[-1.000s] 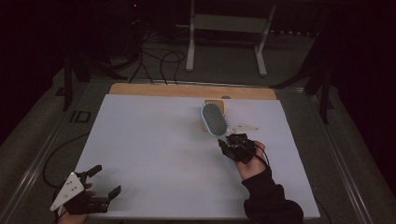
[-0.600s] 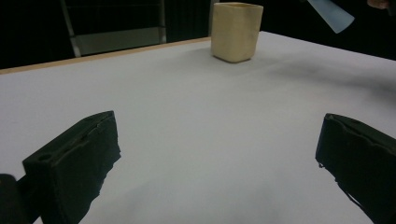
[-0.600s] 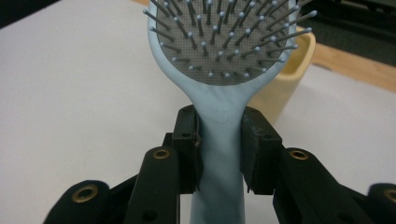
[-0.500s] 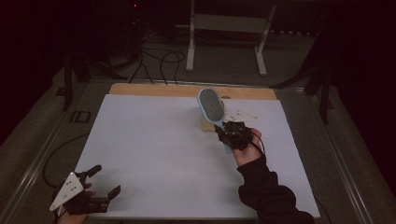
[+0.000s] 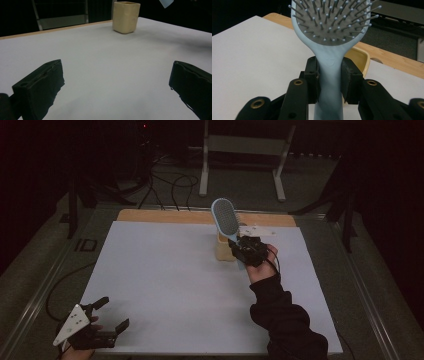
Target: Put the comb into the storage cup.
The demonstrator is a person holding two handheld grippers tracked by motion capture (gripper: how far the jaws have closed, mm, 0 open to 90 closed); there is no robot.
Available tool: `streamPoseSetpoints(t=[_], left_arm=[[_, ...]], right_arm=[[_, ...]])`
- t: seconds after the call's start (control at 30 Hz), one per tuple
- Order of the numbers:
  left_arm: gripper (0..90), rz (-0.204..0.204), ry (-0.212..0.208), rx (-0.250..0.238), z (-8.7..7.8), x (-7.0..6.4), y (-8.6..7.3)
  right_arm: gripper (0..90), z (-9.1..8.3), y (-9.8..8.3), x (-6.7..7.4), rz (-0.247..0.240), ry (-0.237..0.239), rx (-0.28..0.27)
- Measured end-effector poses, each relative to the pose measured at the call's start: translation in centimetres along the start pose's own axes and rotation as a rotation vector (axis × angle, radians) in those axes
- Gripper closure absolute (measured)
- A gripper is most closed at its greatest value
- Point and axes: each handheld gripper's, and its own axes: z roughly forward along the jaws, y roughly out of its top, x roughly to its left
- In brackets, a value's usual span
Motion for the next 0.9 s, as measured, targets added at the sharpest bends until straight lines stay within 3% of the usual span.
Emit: streamPoseSetpoints(t=[0.43, 0.9], left_arm=[[0.0, -0.001, 0.002, -0.004, -0.1, 0.0, 0.0], [0.0, -0.006, 0.001, -0.006, -0.1, 0.0, 0.0]], right_arm=[[70.1, 1.5, 1.6, -0.7, 0.011, -0.034, -0.027], [70.1, 3.0, 3.7, -2.0, 0.024, -0.058, -0.099]])
